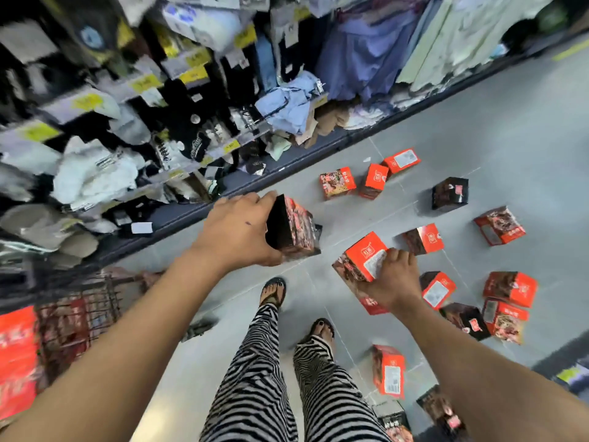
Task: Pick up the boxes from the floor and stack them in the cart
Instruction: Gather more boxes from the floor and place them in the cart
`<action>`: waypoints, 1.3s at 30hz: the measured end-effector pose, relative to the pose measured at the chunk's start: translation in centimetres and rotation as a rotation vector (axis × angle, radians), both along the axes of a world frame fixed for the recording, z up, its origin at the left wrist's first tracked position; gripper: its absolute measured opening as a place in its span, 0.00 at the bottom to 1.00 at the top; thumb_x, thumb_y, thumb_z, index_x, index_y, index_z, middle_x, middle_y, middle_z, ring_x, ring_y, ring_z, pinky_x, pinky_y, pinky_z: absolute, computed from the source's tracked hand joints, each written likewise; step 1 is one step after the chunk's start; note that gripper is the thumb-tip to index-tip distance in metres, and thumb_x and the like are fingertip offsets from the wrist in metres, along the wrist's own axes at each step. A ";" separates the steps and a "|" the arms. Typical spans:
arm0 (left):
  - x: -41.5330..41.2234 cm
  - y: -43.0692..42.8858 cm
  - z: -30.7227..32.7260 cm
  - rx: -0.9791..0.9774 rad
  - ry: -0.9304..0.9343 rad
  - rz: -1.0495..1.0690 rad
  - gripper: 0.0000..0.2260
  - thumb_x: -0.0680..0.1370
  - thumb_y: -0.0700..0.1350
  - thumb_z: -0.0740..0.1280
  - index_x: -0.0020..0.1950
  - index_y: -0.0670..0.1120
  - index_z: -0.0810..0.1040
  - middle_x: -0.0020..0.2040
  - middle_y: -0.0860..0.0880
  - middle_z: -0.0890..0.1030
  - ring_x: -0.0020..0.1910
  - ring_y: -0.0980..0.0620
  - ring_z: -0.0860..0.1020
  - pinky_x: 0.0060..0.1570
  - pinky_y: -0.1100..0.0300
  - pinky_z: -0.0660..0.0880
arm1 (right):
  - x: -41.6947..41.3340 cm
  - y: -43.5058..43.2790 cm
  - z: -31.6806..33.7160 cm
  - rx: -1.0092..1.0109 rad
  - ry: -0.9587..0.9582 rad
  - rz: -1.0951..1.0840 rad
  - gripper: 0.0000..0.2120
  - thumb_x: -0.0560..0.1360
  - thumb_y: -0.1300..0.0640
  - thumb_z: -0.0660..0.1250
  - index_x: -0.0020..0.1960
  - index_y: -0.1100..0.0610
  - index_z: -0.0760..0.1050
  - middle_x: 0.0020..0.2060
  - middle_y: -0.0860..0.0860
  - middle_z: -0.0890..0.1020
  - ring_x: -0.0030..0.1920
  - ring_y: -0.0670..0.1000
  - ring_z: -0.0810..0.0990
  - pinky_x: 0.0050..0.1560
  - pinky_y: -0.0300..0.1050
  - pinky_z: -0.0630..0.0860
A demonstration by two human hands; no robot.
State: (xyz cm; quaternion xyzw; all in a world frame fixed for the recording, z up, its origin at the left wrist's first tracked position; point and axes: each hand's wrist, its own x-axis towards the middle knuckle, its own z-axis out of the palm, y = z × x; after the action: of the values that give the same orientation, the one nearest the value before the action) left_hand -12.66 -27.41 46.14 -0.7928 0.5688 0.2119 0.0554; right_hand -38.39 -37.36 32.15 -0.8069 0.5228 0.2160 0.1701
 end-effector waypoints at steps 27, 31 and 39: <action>12.4 45.7 11.7 -0.139 -0.043 0.928 0.42 0.62 0.67 0.71 0.72 0.54 0.62 0.58 0.51 0.76 0.56 0.47 0.76 0.48 0.56 0.73 | 32.4 26.9 17.3 -0.026 -0.068 0.742 0.41 0.61 0.35 0.74 0.63 0.60 0.67 0.58 0.56 0.73 0.60 0.56 0.67 0.61 0.45 0.65; 14.0 49.3 9.0 -0.159 -0.057 1.056 0.42 0.63 0.70 0.69 0.72 0.52 0.63 0.58 0.49 0.76 0.57 0.45 0.76 0.50 0.53 0.73 | 37.1 31.3 18.7 -0.036 -0.089 0.784 0.43 0.61 0.35 0.75 0.63 0.61 0.66 0.58 0.57 0.71 0.60 0.56 0.68 0.61 0.46 0.68; 16.4 51.9 2.1 -0.172 0.029 1.373 0.43 0.63 0.69 0.70 0.71 0.49 0.65 0.56 0.44 0.77 0.57 0.40 0.76 0.53 0.49 0.75 | 44.6 37.3 20.4 -0.024 -0.134 0.980 0.45 0.61 0.35 0.75 0.67 0.60 0.64 0.61 0.58 0.70 0.64 0.58 0.67 0.65 0.48 0.65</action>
State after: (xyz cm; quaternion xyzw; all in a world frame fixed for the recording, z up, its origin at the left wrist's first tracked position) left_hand 3.71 24.49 48.24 -0.9720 -0.0461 0.1638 -0.1621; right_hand 6.23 -0.07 52.52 -0.9719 0.0721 0.2119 0.0724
